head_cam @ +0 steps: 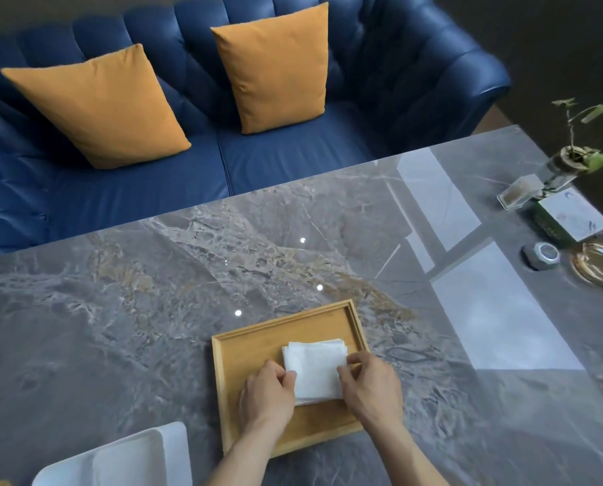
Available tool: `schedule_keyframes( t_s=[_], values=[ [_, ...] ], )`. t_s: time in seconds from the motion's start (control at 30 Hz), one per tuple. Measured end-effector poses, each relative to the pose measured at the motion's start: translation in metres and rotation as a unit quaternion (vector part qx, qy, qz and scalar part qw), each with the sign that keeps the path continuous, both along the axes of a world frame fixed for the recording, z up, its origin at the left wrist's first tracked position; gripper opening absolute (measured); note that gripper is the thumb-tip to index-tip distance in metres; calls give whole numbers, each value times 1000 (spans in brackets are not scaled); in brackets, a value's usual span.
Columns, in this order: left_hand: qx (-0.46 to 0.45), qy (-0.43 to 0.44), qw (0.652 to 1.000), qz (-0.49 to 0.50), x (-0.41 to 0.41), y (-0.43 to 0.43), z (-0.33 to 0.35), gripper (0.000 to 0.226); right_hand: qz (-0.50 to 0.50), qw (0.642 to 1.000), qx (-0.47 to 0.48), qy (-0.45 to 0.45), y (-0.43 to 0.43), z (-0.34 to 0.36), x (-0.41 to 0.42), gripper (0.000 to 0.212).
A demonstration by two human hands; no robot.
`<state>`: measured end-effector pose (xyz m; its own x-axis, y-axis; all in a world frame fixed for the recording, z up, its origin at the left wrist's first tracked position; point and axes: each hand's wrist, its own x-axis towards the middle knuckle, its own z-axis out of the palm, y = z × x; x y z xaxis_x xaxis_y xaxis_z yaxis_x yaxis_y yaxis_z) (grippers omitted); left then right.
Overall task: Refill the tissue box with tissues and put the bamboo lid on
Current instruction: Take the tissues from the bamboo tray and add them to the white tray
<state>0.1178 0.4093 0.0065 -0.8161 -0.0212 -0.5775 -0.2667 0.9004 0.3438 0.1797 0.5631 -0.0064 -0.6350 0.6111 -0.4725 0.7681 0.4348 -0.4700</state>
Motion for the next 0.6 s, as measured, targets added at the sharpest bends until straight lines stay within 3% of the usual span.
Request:
schedule_keyframes(
  t_s=[0.23, 0.4, 0.6],
  values=[
    [-11, 3, 1000, 2, 2, 6, -7, 22, -4, 1000, -2, 22, 5, -1, 2, 17],
    [12, -6, 999, 36, 2, 7, -8, 11, -3, 1000, 6, 21, 5, -1, 2, 13],
    [80, -80, 983, 145, 0, 12, -6, 40, -3, 1000, 15, 21, 4, -2, 1, 12]
  ],
)
